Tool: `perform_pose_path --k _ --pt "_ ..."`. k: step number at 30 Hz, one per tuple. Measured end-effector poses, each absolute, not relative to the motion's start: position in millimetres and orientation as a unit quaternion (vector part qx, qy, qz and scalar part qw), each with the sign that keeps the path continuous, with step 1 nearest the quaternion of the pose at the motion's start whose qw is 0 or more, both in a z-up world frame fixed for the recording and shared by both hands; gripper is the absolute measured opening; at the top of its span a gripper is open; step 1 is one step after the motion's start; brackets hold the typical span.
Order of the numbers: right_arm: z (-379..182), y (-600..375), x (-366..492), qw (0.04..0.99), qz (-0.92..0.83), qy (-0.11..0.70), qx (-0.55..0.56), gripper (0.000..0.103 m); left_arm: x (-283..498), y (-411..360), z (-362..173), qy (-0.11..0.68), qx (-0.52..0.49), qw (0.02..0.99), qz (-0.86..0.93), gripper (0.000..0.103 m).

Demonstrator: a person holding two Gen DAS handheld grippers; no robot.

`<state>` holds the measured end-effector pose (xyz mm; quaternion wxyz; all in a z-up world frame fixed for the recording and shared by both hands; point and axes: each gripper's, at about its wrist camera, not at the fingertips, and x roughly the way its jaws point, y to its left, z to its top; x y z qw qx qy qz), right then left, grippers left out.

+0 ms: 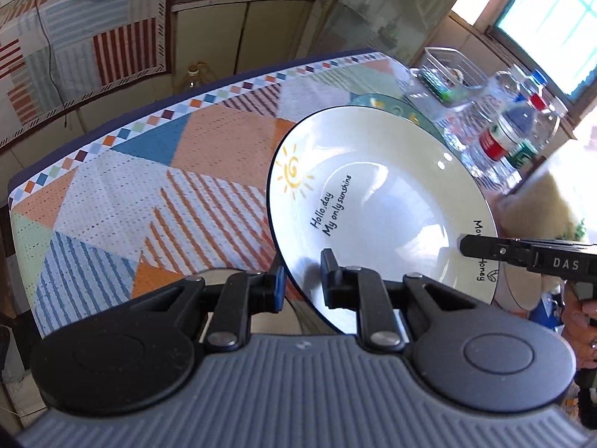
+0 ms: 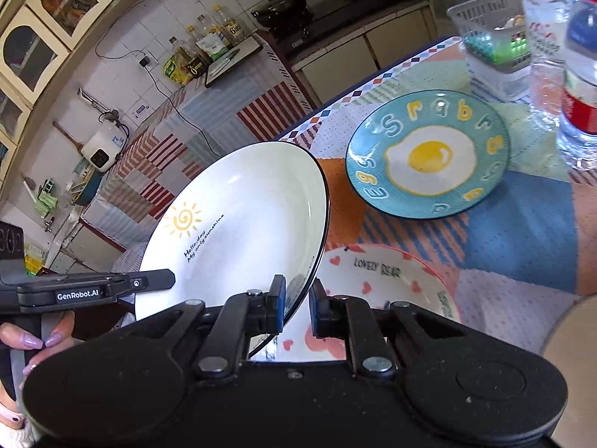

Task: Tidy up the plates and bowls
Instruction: 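Carry the sun-print plate with both grippers and lower it onto the bunny plate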

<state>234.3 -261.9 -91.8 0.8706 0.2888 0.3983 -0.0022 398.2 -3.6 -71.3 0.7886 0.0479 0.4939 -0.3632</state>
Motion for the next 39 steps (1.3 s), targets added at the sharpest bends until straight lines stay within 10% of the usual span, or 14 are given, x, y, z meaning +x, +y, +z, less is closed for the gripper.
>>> perform_pose_path --k 39 --pt "-153.4 -276.4 139.9 0.839 -0.062 0.451 0.297 0.020 341.9 -64.3 -144.5 0.608 0.107 0.708 -0.343 0.019"
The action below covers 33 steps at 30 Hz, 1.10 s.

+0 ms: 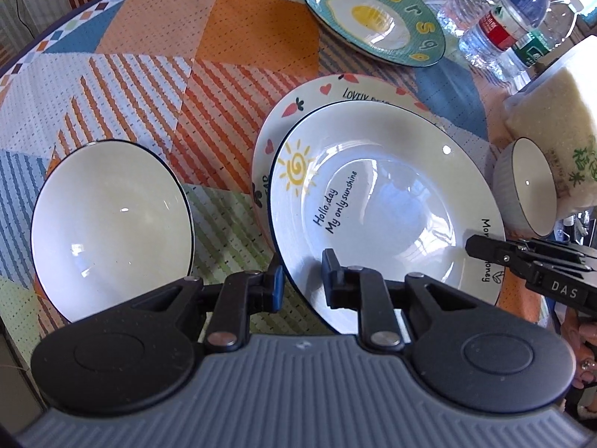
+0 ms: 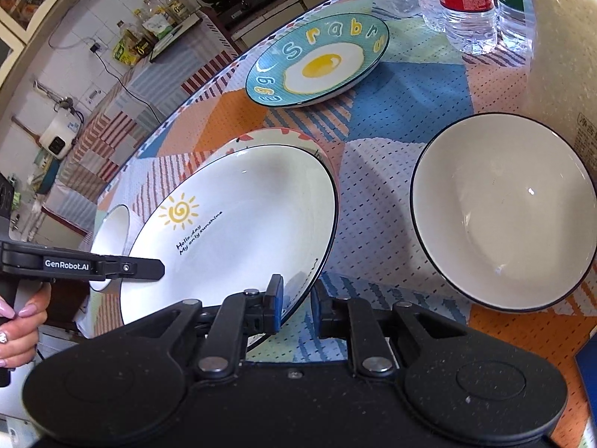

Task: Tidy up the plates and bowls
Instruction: 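Carry the sun-print plate with both grippers and lower it onto the bunny plate, then open both grippers and lift them off the sun-print plate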

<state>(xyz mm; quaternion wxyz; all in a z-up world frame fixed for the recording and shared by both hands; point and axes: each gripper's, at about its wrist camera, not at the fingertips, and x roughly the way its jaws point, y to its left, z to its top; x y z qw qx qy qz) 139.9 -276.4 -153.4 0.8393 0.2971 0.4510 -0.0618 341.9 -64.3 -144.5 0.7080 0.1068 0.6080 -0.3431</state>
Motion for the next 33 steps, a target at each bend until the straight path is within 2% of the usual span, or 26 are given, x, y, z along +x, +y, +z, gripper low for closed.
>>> perform_pose_path --k 8,15,21,28,31,33 --pt "-145.9 -268.8 149.1 0.847 -0.080 0.466 0.244 0.023 342.9 -73.2 -143.4 0.615 0.117 0.710 -0.322 0.019" --pt "-139.9 -245.1 164.1 0.861 -0.108 0.483 0.117 0.026 335.2 -89.7 -147.9 0.609 0.182 0.713 -0.297 0.019" --pt "-144.5 -244.8 165.8 0.866 -0.110 0.474 0.113 0.027 338.2 -87.7 -146.1 0.608 0.172 0.722 -0.281 0.019" --pt "-136.5 -237.2 170.4 0.867 -0.089 0.487 0.063 0.032 338.2 -85.7 -125.4 0.598 0.155 0.735 -0.280 0.020" --pt "-114.0 -244.2 163.2 0.880 -0.061 0.468 0.061 0.041 333.2 -85.3 -107.8 0.591 0.144 0.737 -0.294 0.020" --pt "-95.7 -248.9 156.8 0.893 -0.042 0.445 0.059 0.044 328.6 -86.2 -95.8 0.582 0.145 0.742 -0.299 0.021"
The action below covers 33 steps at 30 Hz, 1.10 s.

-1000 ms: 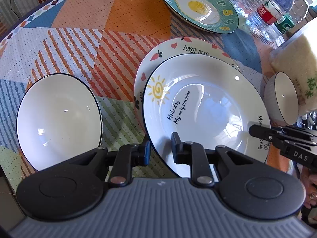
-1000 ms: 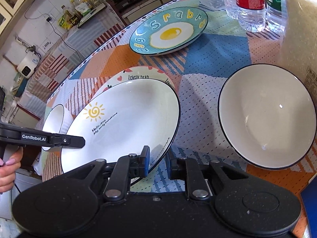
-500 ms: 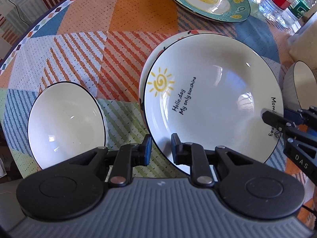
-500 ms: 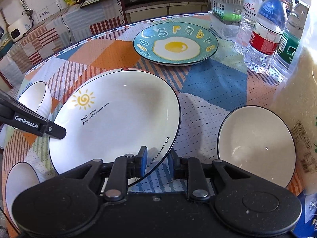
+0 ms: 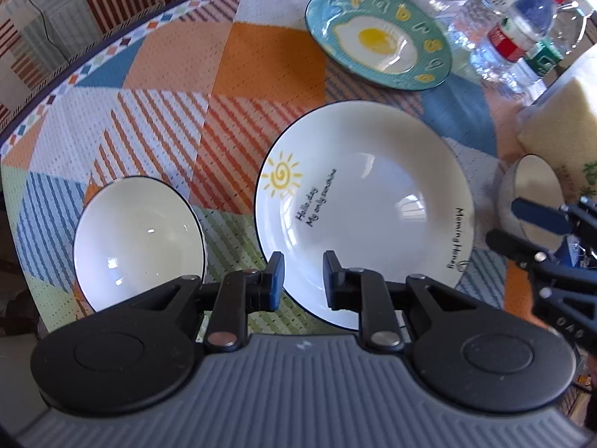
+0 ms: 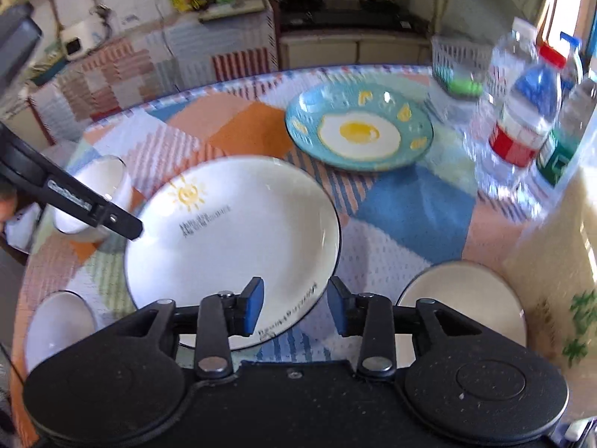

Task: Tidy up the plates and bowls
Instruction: 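Open both grippers and lift them off the sun-print plate, then grip the blue fried-egg plate rim with both grippers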

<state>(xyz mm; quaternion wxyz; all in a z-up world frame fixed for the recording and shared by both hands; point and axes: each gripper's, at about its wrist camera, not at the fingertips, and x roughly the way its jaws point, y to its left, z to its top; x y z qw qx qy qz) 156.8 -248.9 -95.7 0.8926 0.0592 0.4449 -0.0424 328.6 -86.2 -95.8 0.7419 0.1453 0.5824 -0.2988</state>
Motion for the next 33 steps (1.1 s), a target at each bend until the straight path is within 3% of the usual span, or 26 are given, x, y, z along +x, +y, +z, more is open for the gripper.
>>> perform_pose_path --k 7,12,15,19,25,33 --pt "-40.9 -264.5 138.9 0.927 0.024 0.372 0.037 0.065 315.5 -88.8 -58.0 0.567 0.145 0.747 -0.317 0.030" --pt "-14.4 -272.6 138.2 0.938 0.041 0.343 0.011 0.075 311.7 -94.6 -40.2 0.560 0.139 0.753 -0.317 0.040" --pt "-7.7 -280.9 141.8 0.945 0.038 0.324 -0.004 0.093 312.8 -103.7 -33.6 0.548 0.141 0.762 -0.314 0.049" --pt "-12.9 -301.1 153.6 0.946 0.030 0.321 -0.001 0.093 322.7 -116.7 -34.4 0.545 0.131 0.771 -0.303 0.062" --pt "-40.0 -334.0 181.8 0.945 0.015 0.326 0.029 0.093 355.7 -138.3 -54.0 0.554 0.091 0.778 -0.281 0.071" --pt "-94.4 -381.6 231.5 0.907 -0.022 0.380 0.180 0.091 404.9 -162.3 -93.7 0.538 0.001 0.796 -0.277 0.073"
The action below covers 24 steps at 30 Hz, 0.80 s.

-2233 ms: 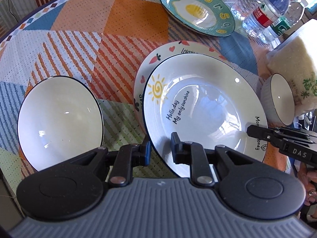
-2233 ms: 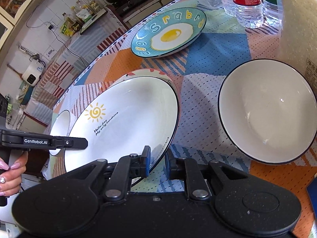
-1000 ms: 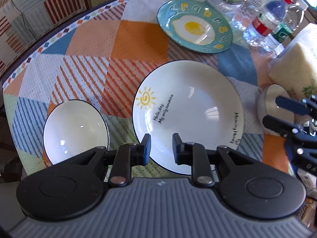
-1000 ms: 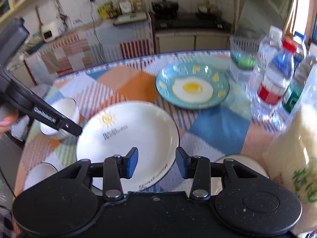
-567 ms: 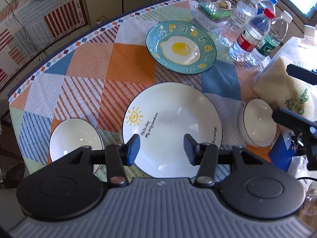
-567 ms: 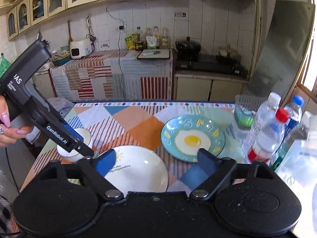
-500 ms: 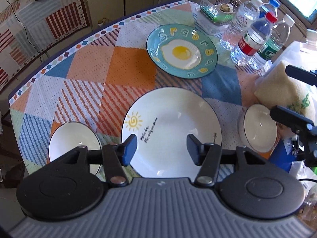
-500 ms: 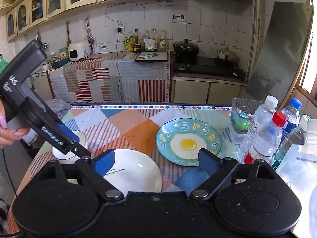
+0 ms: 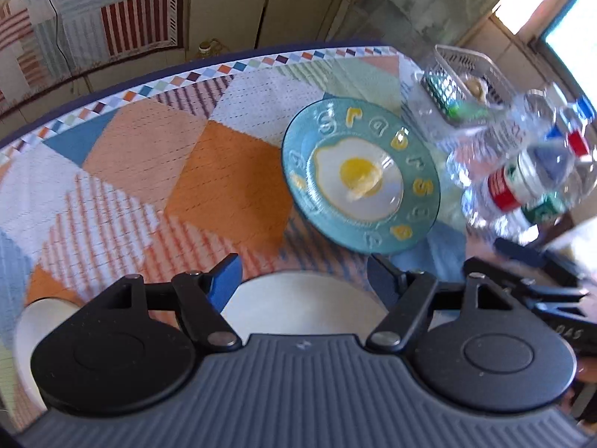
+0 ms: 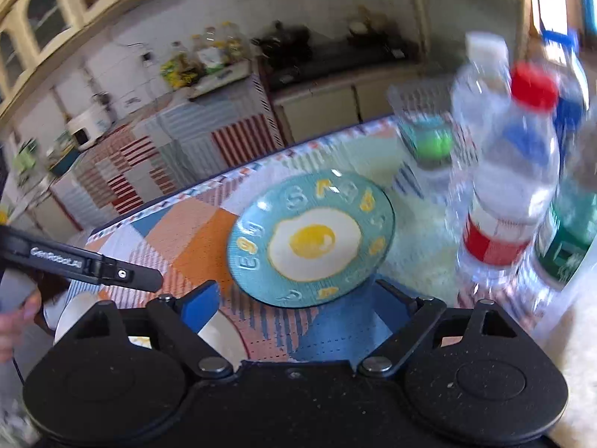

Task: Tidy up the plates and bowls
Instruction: 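Grip the blue fried-egg plate rim with both grippers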

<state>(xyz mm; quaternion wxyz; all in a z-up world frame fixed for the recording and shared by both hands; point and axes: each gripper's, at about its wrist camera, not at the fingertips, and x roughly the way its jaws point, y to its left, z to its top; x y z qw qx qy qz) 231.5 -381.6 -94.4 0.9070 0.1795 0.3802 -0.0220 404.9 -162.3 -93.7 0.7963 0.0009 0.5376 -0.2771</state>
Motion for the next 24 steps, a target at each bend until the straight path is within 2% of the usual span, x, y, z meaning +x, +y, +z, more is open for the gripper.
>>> perform_pose_path --k 6,12,15,18,20,21,22,24 --pt "-132.8 -396.2 260.6 0.878 -0.068 0.408 0.239 0.090 432.0 -177.5 -122.5 0.505 0.008 0.819 -0.271 0.073" --pt "-161.2 -409.6 292.5 0.849 -0.090 0.428 0.295 0.080 461.2 -173.6 -152.8 0.513 -0.053 0.816 -0.261 0.070" --pt "-172.6 -416.2 299.3 0.838 -0.108 0.425 0.325 0.069 467.8 -174.7 -166.6 0.518 -0.073 0.810 -0.264 0.066" --pt "-181.4 -419.9 300.7 0.832 -0.121 0.418 0.345 0.052 467.9 -178.5 -175.8 0.517 -0.081 0.806 -0.275 0.055" --pt "-185.9 -422.1 301.7 0.831 -0.128 0.415 0.347 0.028 464.5 -181.9 -178.0 0.510 -0.074 0.810 -0.281 0.026" --pt "-187.8 -423.5 303.2 0.830 -0.131 0.418 0.345 0.022 462.0 -185.2 -177.6 0.504 -0.063 0.811 -0.289 0.016" --pt "-189.6 -423.9 302.9 0.832 -0.132 0.416 0.342 0.017 458.8 -189.3 -176.5 0.501 -0.049 0.812 -0.296 0.013" --pt "-191.3 -429.7 302.6 0.830 -0.127 0.414 0.353 0.015 454.0 -195.8 -175.4 0.496 -0.029 0.814 -0.300 0.011"
